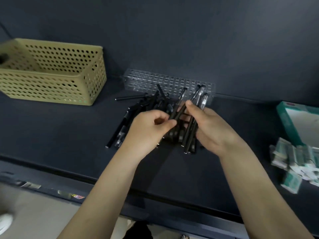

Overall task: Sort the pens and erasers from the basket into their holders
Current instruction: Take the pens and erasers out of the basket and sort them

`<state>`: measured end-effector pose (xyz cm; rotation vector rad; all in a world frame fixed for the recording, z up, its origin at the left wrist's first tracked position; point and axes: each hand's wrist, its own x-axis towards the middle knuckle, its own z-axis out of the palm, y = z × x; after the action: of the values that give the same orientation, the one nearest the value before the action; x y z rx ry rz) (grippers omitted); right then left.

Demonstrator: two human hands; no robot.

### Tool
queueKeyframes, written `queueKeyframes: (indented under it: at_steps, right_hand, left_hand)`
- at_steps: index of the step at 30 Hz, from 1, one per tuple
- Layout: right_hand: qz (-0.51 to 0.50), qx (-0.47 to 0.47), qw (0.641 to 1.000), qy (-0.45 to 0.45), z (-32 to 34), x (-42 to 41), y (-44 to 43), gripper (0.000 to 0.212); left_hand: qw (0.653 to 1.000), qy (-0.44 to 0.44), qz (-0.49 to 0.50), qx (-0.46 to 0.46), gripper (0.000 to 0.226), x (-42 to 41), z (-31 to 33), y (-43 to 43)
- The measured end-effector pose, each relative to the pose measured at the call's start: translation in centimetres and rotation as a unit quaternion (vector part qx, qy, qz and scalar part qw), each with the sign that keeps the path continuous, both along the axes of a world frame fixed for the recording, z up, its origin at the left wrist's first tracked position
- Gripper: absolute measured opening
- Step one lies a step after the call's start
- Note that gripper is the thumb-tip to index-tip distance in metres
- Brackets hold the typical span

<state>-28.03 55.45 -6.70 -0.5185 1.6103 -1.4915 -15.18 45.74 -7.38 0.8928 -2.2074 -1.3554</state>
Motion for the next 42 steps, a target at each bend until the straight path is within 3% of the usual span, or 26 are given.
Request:
queueKeyframes:
  at_steps: [7, 12, 14, 16, 19, 22, 29, 34, 38, 42]
  right_hand:
    - [-0.053, 0.164, 0.970, 0.174, -0.8, -0.3, -4.2, 0.026]
    - [-0.097, 0.243, 0.906, 0.333, -2.1, 0.0, -6.5, 0.030]
    - [-0.108, 0.261, 0.882, 0.377, -2.3, 0.3, -7.0, 0.060]
    - [-0.121, 0.255, 0.865, 0.415, -2.3, 0.8, -7.2, 0.069]
    - [-0.111, 0.236, 0.846, 0.466, -2.6, 1.3, -7.0, 0.061]
    - [-0.109, 0.237, 0.820, 0.510, -3.1, 1.7, -7.2, 0.037]
    - [-0.116, 0.215, 0.817, 0.522, -4.0, 2.0, -6.7, 0.018]
    - [-0.144, 0.164, 0.826, 0.520, -4.4, 3.1, -6.1, 0.016]
    - [-0.130, 0.193, 0.846, 0.479, -4.5, 3.6, -6.0, 0.026]
    - [-0.101, 0.209, 0.854, 0.466, -3.5, 3.9, -5.6, 0.017]
  left_hand:
    - [0.989, -0.094, 0.078, -0.083, 0.027, 2.6, -1.2, -10.0]
    - [0.990, -0.100, 0.029, -0.098, 0.026, 1.9, -2.6, -13.1]
    - [0.986, -0.095, 0.007, -0.135, 0.029, 1.6, -3.1, -13.8]
    - [0.975, -0.102, -0.020, -0.197, 0.034, 1.3, -3.5, -14.3]
    - [0.969, -0.117, -0.074, -0.202, 0.044, 1.2, -3.7, -14.7]
    - [0.965, -0.116, -0.085, -0.217, 0.046, 1.3, -3.9, -14.4]
    - [0.973, -0.077, -0.058, -0.208, 0.032, 2.5, -4.2, -11.3]
    - [0.969, -0.091, -0.024, -0.229, 0.039, 3.0, -4.8, -9.2]
    - [0.976, -0.146, -0.010, -0.158, 0.050, 2.5, -4.5, -7.4]
    - [0.979, -0.166, -0.042, -0.113, 0.060, 2.3, -3.9, -6.4]
